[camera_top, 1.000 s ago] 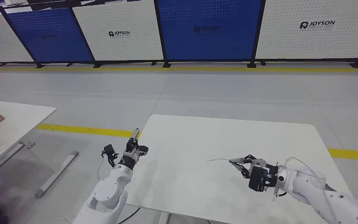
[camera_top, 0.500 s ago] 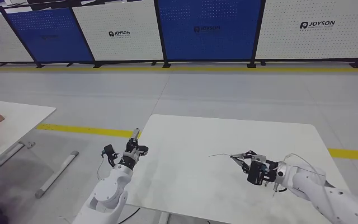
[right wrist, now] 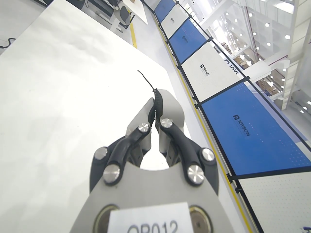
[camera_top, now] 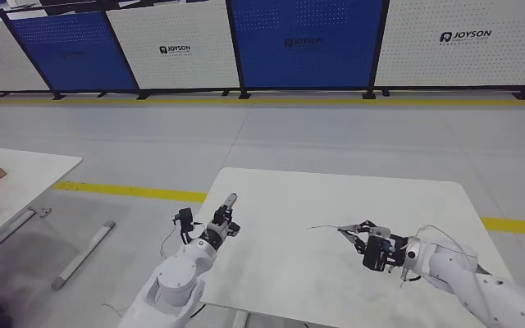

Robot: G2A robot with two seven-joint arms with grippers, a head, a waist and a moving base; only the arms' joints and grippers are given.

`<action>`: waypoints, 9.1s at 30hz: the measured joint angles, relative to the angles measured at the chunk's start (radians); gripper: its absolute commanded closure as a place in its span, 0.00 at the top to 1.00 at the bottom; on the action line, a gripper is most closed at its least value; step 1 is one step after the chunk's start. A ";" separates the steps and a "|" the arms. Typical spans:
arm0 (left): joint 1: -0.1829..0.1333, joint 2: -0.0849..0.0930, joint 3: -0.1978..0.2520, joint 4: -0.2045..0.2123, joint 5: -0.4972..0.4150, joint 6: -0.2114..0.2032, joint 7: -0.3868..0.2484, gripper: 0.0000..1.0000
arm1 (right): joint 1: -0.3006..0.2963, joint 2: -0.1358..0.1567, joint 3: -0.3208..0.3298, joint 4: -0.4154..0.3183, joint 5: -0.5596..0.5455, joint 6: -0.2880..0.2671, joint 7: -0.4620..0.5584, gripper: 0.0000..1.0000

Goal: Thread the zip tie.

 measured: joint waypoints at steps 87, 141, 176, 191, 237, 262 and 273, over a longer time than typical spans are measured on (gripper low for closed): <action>-0.203 0.033 0.370 0.102 -0.518 0.021 -0.079 1.00 | 0.036 -0.089 -0.051 -0.069 -0.087 0.000 0.262 0.00; -0.251 -0.002 0.437 0.148 -0.495 0.002 0.120 0.00 | 0.042 -0.099 -0.056 -0.075 -0.102 0.000 0.277 0.00; -0.265 -0.020 0.436 0.176 -0.496 0.008 0.111 0.03 | 0.042 -0.099 -0.056 -0.075 -0.102 0.000 0.277 0.00; -0.255 -0.023 0.431 0.170 -0.477 0.010 0.094 0.00 | 0.021 -0.100 -0.038 -0.085 -0.110 0.007 0.284 0.22; -0.207 -0.027 0.458 0.178 -0.215 -0.135 0.076 0.00 | -0.128 -0.031 0.078 -0.053 0.202 0.000 0.197 1.00; -0.204 -0.027 0.458 0.175 -0.216 -0.132 0.067 0.00 | -0.043 0.033 -0.113 -0.124 0.501 0.000 0.177 1.00; -0.204 -0.027 0.458 0.175 -0.216 -0.132 0.067 0.00 | -0.044 0.054 -0.108 -0.189 0.632 0.000 0.258 1.00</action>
